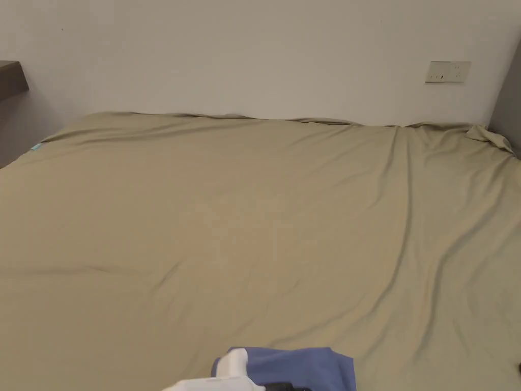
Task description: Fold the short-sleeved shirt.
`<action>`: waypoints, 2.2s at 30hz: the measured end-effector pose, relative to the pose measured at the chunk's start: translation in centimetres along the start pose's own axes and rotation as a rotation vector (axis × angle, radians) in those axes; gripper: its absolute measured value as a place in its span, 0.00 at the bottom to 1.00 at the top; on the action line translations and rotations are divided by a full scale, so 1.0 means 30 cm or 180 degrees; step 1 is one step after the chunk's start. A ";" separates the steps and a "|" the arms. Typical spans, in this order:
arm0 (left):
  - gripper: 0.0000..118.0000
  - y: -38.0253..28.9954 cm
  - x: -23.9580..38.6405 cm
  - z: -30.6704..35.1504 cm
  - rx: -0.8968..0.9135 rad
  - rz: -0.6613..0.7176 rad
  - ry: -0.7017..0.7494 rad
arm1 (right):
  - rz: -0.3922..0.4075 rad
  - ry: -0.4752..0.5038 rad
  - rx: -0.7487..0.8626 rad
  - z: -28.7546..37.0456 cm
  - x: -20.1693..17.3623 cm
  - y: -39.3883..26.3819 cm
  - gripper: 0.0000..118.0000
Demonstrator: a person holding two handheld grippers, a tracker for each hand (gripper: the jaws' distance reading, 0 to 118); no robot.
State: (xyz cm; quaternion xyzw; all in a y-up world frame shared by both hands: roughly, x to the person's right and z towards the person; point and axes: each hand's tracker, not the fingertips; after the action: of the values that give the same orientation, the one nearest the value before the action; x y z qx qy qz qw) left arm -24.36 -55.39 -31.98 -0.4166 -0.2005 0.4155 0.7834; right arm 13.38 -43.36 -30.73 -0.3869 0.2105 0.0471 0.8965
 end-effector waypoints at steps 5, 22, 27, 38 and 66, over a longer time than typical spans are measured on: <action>0.05 -0.097 -0.054 -0.186 -0.0011 0.0282 -0.0086 | 0.0028 0.0063 0.0020 -0.006 -0.031 0.018 0.04; 0.04 0.014 -0.022 0.465 0.0775 -0.0391 0.0120 | -0.0371 0.1950 -0.0094 -0.362 -0.185 0.172 0.04; 0.04 0.065 -0.169 0.523 0.0820 -0.0091 0.0547 | -0.0719 0.2519 -0.0624 -0.626 -0.223 0.135 0.04; 0.89 0.081 -0.264 0.359 0.0513 0.0429 0.0192 | -0.1687 0.2613 -0.1005 -0.791 -0.113 -0.027 0.04; 0.23 0.146 -0.299 0.366 0.0324 0.0300 -0.0099 | -0.1050 0.2293 -0.0329 -0.607 -0.100 0.026 0.04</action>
State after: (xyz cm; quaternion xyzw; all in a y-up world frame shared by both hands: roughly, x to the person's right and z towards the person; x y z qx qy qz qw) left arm -38.88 -56.04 -28.99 -0.3787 -0.1714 0.4680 0.7799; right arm 4.26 -55.58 -41.18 -0.4518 0.4439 -0.2257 0.7402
